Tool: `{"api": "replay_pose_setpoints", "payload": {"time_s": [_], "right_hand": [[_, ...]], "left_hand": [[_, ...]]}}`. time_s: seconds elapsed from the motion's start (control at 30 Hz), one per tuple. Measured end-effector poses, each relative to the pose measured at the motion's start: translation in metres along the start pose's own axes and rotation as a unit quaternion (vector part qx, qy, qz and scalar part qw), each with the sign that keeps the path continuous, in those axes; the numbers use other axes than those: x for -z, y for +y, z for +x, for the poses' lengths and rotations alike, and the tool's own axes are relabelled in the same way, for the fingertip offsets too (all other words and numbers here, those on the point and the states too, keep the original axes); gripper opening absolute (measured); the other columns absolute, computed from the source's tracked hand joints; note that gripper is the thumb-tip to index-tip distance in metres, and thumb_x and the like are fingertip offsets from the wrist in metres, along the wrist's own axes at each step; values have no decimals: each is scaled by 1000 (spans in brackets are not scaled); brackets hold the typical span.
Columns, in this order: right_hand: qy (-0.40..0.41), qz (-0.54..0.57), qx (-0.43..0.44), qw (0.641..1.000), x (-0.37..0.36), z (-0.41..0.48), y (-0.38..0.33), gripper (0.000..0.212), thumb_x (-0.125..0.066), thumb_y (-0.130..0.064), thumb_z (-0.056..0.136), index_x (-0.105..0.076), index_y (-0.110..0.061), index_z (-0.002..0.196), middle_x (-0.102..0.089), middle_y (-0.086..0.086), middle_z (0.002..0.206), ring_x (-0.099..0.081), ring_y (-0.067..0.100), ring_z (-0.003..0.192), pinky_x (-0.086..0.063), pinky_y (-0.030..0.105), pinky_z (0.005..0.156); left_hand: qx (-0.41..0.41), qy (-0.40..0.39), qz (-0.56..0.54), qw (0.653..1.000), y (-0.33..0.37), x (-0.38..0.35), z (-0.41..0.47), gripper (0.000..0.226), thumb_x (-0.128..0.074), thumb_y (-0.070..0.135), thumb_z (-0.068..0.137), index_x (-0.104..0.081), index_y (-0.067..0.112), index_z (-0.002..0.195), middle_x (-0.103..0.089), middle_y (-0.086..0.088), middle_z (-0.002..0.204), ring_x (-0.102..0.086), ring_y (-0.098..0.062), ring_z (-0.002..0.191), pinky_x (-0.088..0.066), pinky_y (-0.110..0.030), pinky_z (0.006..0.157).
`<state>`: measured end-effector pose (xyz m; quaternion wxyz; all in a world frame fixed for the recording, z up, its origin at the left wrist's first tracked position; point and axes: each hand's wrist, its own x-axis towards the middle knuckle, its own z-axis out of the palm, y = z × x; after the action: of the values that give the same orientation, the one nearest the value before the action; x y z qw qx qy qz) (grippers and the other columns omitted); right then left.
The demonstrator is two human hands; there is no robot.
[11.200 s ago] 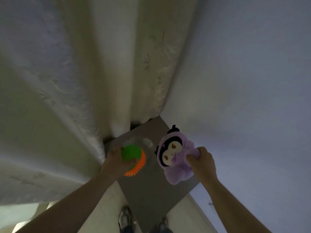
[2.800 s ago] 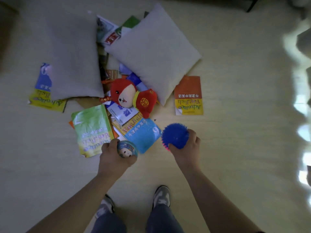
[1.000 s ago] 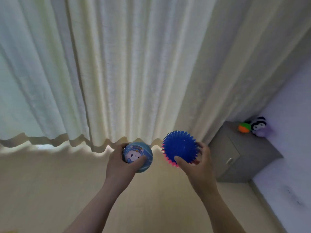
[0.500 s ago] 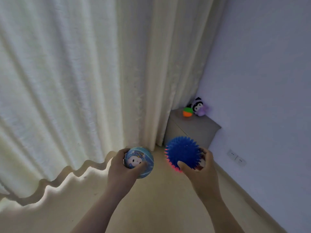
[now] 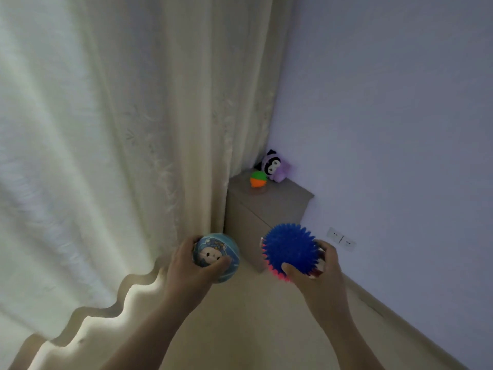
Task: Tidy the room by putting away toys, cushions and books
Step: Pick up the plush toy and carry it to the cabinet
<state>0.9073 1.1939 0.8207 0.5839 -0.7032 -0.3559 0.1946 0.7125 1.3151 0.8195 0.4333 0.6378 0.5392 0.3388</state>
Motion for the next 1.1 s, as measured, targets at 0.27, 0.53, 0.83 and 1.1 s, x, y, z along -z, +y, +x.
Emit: {"api": "replay_pose_setpoints", "payload": {"time_s": [0.27,0.53,0.83,1.1], "right_hand": [[19,-23,-9,1000,7,124,38,69,-85,-13,68,-46,-27,122,-54,-20,110,-64,14,96,-56,18,67],[-20,-42,-4,999,26,260,65,68,-85,-10,67,-44,-28,118,-50,-25,107,-62,12,95,-53,15,65],[-39,-79,-48,995,8,359,110,70,-86,-21,66,-44,-29,121,-50,-20,112,-62,15,99,-51,17,71],[-45,-105,-100,988,-41,460,134,74,-78,-38,54,-43,-36,119,-53,-8,118,-60,15,103,-56,42,84]], "left_hand": [[14,-23,-6,1000,20,-75,103,73,-72,64,42,-56,33,106,-63,1,100,-65,-18,86,-58,-42,75],[24,-13,-8,1000,51,-156,194,52,-84,28,67,-55,24,110,-62,-5,103,-63,-18,85,-53,-29,67],[65,-18,1,998,49,-207,291,79,-63,67,39,-55,28,106,-62,-2,101,-64,-19,84,-57,-40,71],[78,-34,-1,996,35,-235,407,35,-82,20,72,-53,30,88,-61,4,84,-63,-16,72,-54,-36,55]]}}
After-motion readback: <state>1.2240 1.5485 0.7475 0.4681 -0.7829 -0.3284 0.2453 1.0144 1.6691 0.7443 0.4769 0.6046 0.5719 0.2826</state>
